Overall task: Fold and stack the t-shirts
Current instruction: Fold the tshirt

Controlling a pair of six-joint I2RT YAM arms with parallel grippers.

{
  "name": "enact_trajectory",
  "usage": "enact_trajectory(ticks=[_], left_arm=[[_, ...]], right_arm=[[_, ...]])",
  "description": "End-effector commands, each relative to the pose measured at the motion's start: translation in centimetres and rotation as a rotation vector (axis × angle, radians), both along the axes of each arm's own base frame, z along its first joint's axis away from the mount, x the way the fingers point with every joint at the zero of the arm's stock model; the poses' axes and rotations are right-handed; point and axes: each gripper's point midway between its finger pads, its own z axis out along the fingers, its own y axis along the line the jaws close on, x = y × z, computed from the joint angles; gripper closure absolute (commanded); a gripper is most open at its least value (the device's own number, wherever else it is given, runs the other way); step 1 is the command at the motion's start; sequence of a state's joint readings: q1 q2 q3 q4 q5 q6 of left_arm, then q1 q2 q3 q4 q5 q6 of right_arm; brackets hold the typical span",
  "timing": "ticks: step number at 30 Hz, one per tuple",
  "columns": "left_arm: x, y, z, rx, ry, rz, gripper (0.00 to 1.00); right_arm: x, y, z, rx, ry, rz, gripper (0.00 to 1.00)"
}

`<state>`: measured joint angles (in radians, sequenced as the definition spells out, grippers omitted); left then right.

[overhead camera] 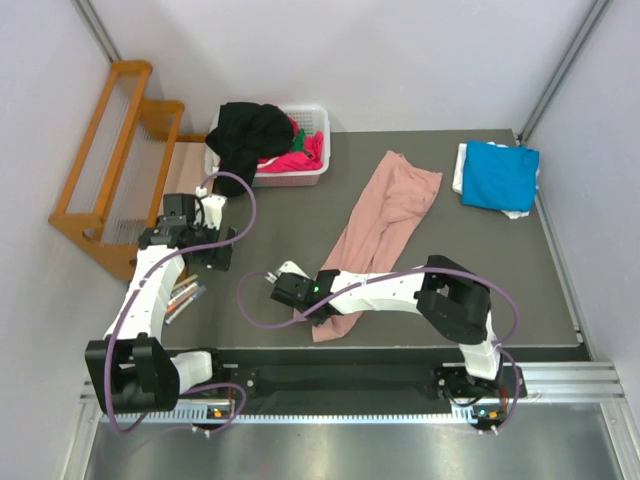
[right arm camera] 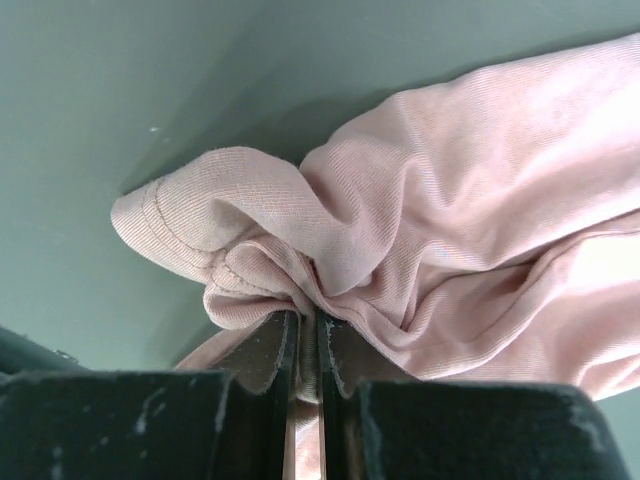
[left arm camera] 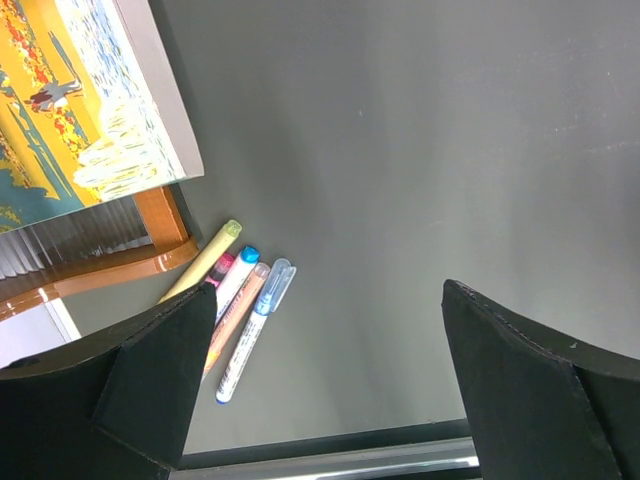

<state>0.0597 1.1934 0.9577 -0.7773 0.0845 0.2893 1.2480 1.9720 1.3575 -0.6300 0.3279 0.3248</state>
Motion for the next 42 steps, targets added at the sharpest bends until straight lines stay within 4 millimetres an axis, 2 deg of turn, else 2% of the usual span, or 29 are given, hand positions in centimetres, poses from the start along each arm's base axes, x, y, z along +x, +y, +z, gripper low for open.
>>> enact_trajectory(ticks=[1,4,5,7,11,14,20,22,23,24,25,26,27,28,30,31,36,37,39,40,42], left_arm=[[0.3,0.5,0.5,0.02,-0.039,0.0,0.01],[0.4,0.5,0.5,0.023,-0.041,-0.003,0.01],[0.5,0.5,0.6,0.02,-0.044,-0.004,0.01],[0.6,0.4,0.7,0.017,-0.041,-0.002,0.01],[1.0,0.3,1.0,0.009,-0.046,-0.004,0.02],[1.1,0.2,1.1,0.001,-0.043,-0.003,0.01],[1.2,0.2,1.6,0.003,-0.052,-0.008,0.01],[1.3,0.2,2.0,0.004,-0.056,-0.013,0.01],[1.3,0.1,2.1,0.002,-0.056,-0.014,0.01],[1.2,0.0,2.2,0.0,-0.055,-0.019,0.02],[1.3,0.0,2.4,-0.001,-0.059,-0.02,0.01],[1.3,0.0,2.4,-0.002,-0.058,-0.022,0.01],[1.2,0.0,2.5,-0.001,-0.055,-0.024,0.01],[1.3,0.0,2.6,-0.001,-0.057,-0.025,0.01],[1.3,0.0,2.7,0.001,-0.059,-0.029,0.02],[1.3,0.0,2.8,0.0,-0.06,-0.028,0.01],[1.4,-0.1,2.8,-0.007,-0.053,-0.032,0.01],[1.4,-0.2,2.8,-0.007,-0.051,-0.034,0.01],[1.4,-0.1,2.8,-0.006,-0.049,-0.034,0.01],[1.4,-0.1,2.9,-0.005,-0.049,-0.035,0.01],[1.3,-0.1,2.9,-0.002,-0.044,-0.038,0.01]], right_arm=[[0.0,-1.7,-0.6,-0.077,-0.023,0.003,1.0],[-1.8,-0.2,1.7,-0.031,-0.004,0.097,1.0],[-2.9,0.6,3.2,0.006,-0.001,0.142,1.0],[-4.3,1.4,5.0,0.046,0.033,0.189,1.0],[-6.6,2.2,9.0,0.156,0.107,0.231,1.0],[-7.7,2.1,10.9,0.208,0.146,0.243,1.0],[-7.8,0.7,12.7,0.274,0.163,0.204,1.0],[-7.5,0.1,12.3,0.281,0.173,0.181,1.0],[-6.3,-0.5,12.5,0.302,0.172,0.144,1.0],[-5.8,-1.0,11.8,0.316,0.192,0.127,1.0],[-3.9,-1.8,12.3,0.357,0.181,0.068,1.0],[-2.7,-2.4,12.3,0.374,0.169,0.036,1.0],[-2.2,-2.8,12.0,0.395,0.188,0.02,1.0],[-0.1,-3.9,12.5,0.412,0.163,-0.026,1.0],[2.0,-4.7,12.7,0.421,0.122,-0.067,1.0],[3.7,-5.3,12.7,0.423,0.1,-0.098,1.0],[9.1,-5.9,13.8,0.463,0.039,-0.154,1.0],[10.3,-6.2,13.2,0.454,0.043,-0.176,1.0],[11.8,-6.1,13.3,0.467,0.027,-0.182,1.0],[12.9,-6.6,12.3,0.454,0.038,-0.205,1.0],[14.1,-6.8,11.7,0.449,0.042,-0.209,1.0]])
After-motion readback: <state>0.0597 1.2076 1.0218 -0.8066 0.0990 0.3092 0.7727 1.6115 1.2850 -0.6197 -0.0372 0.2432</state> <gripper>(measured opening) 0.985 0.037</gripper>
